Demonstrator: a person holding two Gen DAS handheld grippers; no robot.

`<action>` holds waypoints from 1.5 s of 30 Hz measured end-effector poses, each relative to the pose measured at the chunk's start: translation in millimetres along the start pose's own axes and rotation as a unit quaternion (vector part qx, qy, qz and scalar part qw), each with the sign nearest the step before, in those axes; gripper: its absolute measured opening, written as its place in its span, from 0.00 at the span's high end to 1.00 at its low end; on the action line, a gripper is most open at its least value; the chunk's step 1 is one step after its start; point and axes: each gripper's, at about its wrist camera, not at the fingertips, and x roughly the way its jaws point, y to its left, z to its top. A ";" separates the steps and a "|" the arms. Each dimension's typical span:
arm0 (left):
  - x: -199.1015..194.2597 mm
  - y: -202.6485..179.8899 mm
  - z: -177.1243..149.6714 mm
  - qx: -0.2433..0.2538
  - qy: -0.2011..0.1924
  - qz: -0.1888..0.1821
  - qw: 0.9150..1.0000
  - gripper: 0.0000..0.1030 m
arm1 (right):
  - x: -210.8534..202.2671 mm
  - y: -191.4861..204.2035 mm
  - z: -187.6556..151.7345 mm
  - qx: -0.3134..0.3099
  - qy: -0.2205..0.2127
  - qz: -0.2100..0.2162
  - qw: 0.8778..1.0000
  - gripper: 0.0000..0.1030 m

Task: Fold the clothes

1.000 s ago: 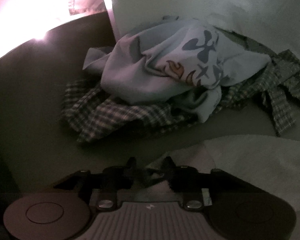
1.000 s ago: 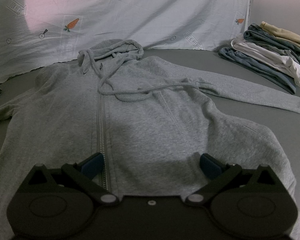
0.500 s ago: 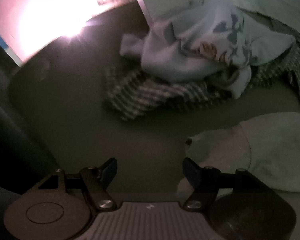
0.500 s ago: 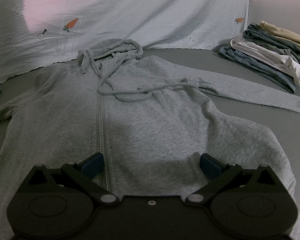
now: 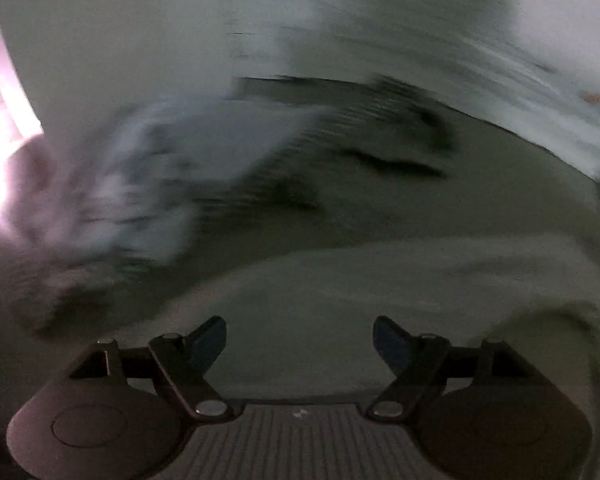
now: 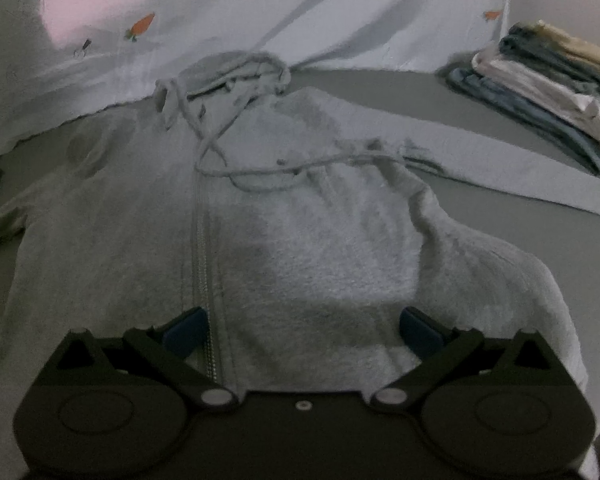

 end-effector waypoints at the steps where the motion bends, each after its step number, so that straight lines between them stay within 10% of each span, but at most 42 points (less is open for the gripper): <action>1: 1.6 -13.3 0.7 0.019 -0.001 -0.020 1.000 0.21 | 1.3 -2.2 4.1 -0.003 0.012 0.007 1.000 0.00; 9: 4.1 -123.7 23.3 0.144 -0.042 -0.169 0.974 0.18 | 14.7 -30.9 57.1 0.036 0.008 0.043 0.998 0.00; 18: 55.4 -252.7 87.7 0.196 -0.055 -0.228 0.952 0.17 | 98.1 -42.8 166.3 0.013 -0.019 0.086 0.996 0.01; 25: 135.9 -344.0 133.0 0.240 0.001 -0.262 0.935 0.18 | 201.3 -12.0 231.4 -0.090 0.033 0.148 0.984 0.32; 27: 154.8 -356.7 137.2 0.229 0.037 -0.278 0.932 0.30 | 211.8 -7.3 234.6 -0.095 0.055 0.173 0.979 0.47; 28: 156.6 -360.7 135.6 0.233 0.032 -0.276 0.932 0.45 | 213.0 -5.6 236.1 -0.100 0.056 0.188 0.975 0.79; 29: 156.8 -364.2 133.1 0.239 0.021 -0.273 0.931 0.77 | 214.1 -3.9 237.5 -0.105 0.058 0.203 0.972 0.84; 31: 154.1 -370.1 128.2 0.264 0.001 -0.281 0.923 0.91 | 213.0 -4.4 239.0 -0.102 0.044 0.206 0.972 0.92; 38: 160.8 -397.6 133.4 0.285 -0.036 -0.285 0.914 0.89 | 229.1 -4.9 243.2 -0.064 0.018 0.188 0.980 0.93; 41: 161.8 -403.4 132.0 0.278 -0.059 -0.244 0.927 0.87 | 224.4 -1.1 242.4 -0.059 0.017 0.163 0.985 0.88; 43: 155.8 -392.4 138.6 0.251 -0.049 -0.250 0.934 0.76 | 218.6 0.8 245.1 -0.069 0.019 0.130 0.989 0.45; 45: 143.3 -373.8 143.1 0.224 -0.050 -0.261 0.938 0.60 | 200.2 -5.3 247.5 -0.073 -0.010 0.092 0.993 0.26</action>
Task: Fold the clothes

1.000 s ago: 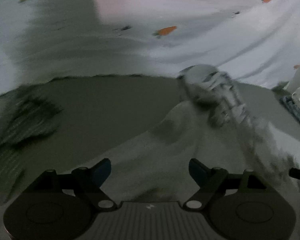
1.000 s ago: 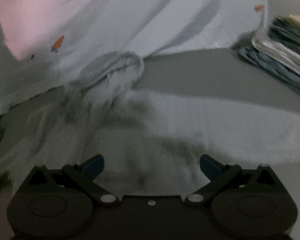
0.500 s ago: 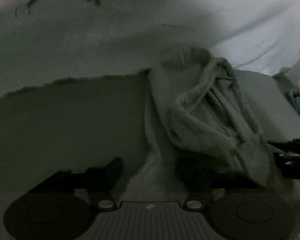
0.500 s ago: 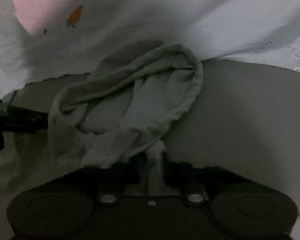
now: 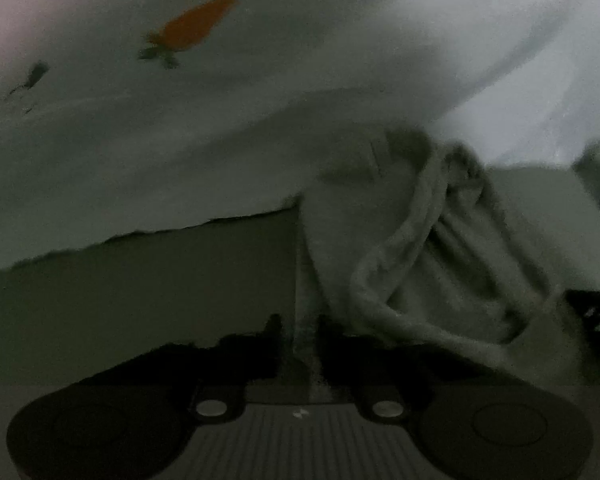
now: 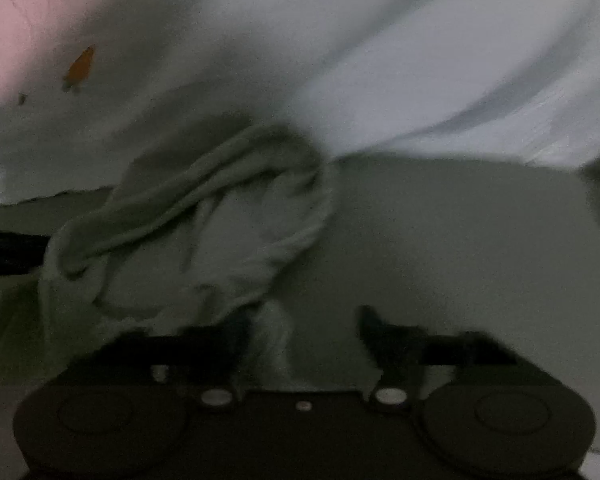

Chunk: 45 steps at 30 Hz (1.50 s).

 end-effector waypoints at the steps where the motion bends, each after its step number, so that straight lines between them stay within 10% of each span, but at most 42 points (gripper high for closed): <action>1: -16.7 5.9 -2.9 -0.009 -0.014 -0.005 1.000 0.49 | -13.9 -2.6 -1.9 0.004 -0.013 -0.004 1.000 0.20; 10: -160.9 35.3 -116.4 -0.044 -0.035 0.045 0.997 0.30 | -128.1 2.7 -92.8 0.040 -0.001 0.000 0.999 0.03; 19: -207.1 84.7 -238.0 -0.099 0.006 0.118 0.988 0.20 | -187.3 55.7 -204.8 0.002 0.060 -0.015 0.998 0.02; 25: -229.6 91.9 -261.2 -0.088 0.033 0.099 0.991 0.20 | -204.8 66.2 -226.2 0.010 0.072 -0.032 0.997 0.00; 29: -255.9 103.3 -282.9 -0.165 0.013 0.069 0.984 0.20 | -215.3 69.0 -246.5 0.029 0.026 -0.048 0.998 0.00; 32: -267.4 126.9 -311.3 -0.273 0.004 0.042 0.961 0.20 | -214.5 74.2 -259.3 0.034 -0.023 -0.062 0.997 0.00; 36: -290.5 169.1 -349.9 -0.453 -0.050 -0.019 0.890 0.20 | -214.2 77.2 -270.6 0.033 -0.071 -0.073 0.994 0.00; 41: -316.1 210.9 -384.5 -0.551 -0.102 0.022 0.828 0.20 | -212.3 77.3 -267.7 0.034 -0.070 -0.073 0.994 0.00; 45: -334.5 236.4 -400.6 -0.587 -0.127 0.072 0.797 0.23 | -211.6 80.0 -269.7 0.034 -0.072 -0.075 0.994 0.00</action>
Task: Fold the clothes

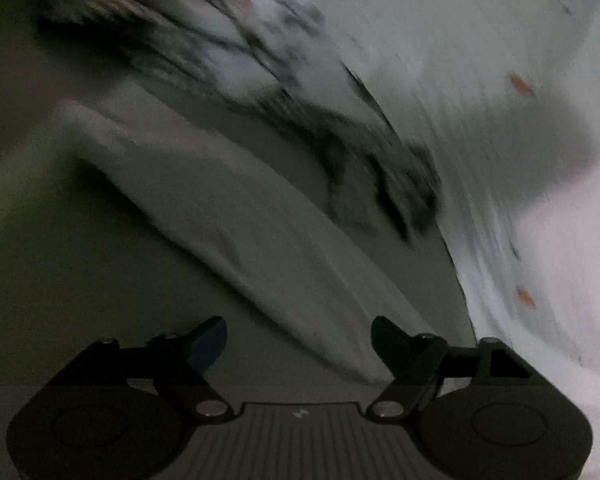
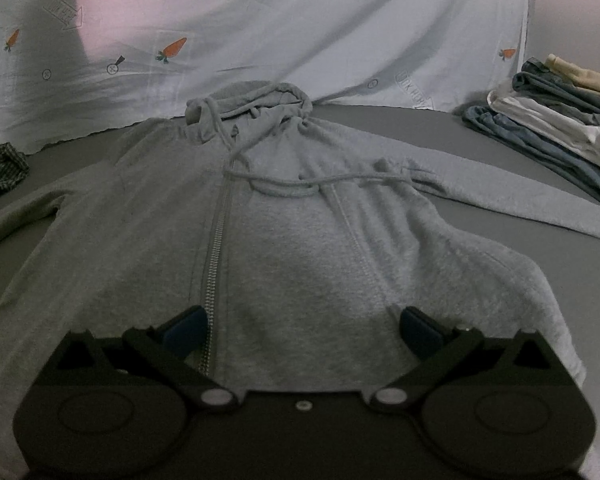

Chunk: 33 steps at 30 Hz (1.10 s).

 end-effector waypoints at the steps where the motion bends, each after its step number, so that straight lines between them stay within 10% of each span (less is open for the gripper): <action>1: -2.5 5.3 5.8 -0.009 -0.013 0.006 1.000 0.25 | -0.2 0.3 -0.9 0.000 0.000 0.000 1.000 0.00; 12: -15.5 51.8 50.4 -0.129 -0.087 0.013 0.988 0.29 | -0.5 -0.4 -1.1 0.000 -0.001 0.000 1.000 0.00; 15: -13.2 51.0 54.2 -0.113 -0.091 0.029 0.989 0.53 | -0.5 -0.5 -0.7 0.000 -0.001 0.000 1.000 0.00; 17: -5.3 49.9 54.0 -0.098 -0.074 0.027 0.992 0.94 | -0.6 -1.1 -0.5 -0.001 -0.001 0.001 1.000 0.00; 24: 10.4 -15.6 27.0 0.054 -0.025 -0.060 0.996 0.94 | -0.4 -1.9 0.2 -0.001 0.000 0.001 1.000 0.00; 27: 19.9 -71.2 -2.5 0.173 0.024 -0.118 0.978 0.94 | -0.5 -2.1 0.1 -0.001 0.000 0.002 1.000 0.00; 33: 54.7 -142.4 -101.1 0.345 0.185 -0.193 0.900 0.64 | -0.4 -2.1 0.3 -0.001 0.000 0.001 1.000 0.00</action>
